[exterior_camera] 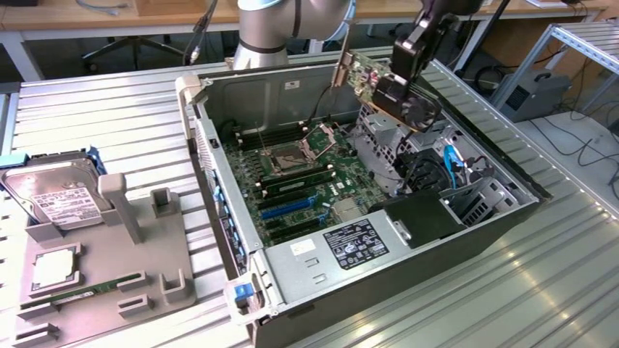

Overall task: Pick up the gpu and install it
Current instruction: 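Insert the gpu into the slot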

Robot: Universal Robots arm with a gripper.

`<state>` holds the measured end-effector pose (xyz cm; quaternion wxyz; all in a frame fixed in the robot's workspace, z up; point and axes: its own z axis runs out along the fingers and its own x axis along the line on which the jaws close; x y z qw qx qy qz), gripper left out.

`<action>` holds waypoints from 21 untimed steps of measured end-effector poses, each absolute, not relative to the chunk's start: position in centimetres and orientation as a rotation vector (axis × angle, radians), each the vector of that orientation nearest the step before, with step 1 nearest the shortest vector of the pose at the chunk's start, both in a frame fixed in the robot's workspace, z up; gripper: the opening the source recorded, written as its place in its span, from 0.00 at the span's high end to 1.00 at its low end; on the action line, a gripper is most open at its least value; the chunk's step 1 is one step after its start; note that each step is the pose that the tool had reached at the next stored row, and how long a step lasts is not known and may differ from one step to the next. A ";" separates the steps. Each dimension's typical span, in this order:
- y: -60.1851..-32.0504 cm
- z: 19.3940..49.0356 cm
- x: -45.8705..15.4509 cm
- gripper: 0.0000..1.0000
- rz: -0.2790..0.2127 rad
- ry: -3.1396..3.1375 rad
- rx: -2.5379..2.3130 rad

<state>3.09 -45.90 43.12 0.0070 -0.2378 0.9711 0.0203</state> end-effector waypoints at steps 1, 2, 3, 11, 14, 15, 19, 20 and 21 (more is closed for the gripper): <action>-45.9 43.1 3.1 0.73 0.064 3.025 -0.794; -45.9 43.1 3.1 0.73 0.065 3.005 -0.871; -45.9 43.0 3.1 0.73 0.065 2.992 -0.916; -45.9 42.8 3.1 0.73 0.066 2.881 -1.233; -45.9 42.8 3.1 0.73 0.067 2.824 -1.363; -45.9 42.7 3.1 0.73 0.067 2.799 -1.415; -45.9 42.6 3.1 0.73 0.067 2.692 -1.616; -45.9 42.5 3.1 0.73 0.068 2.674 -1.646; -45.9 42.5 3.1 0.73 0.068 2.650 -1.686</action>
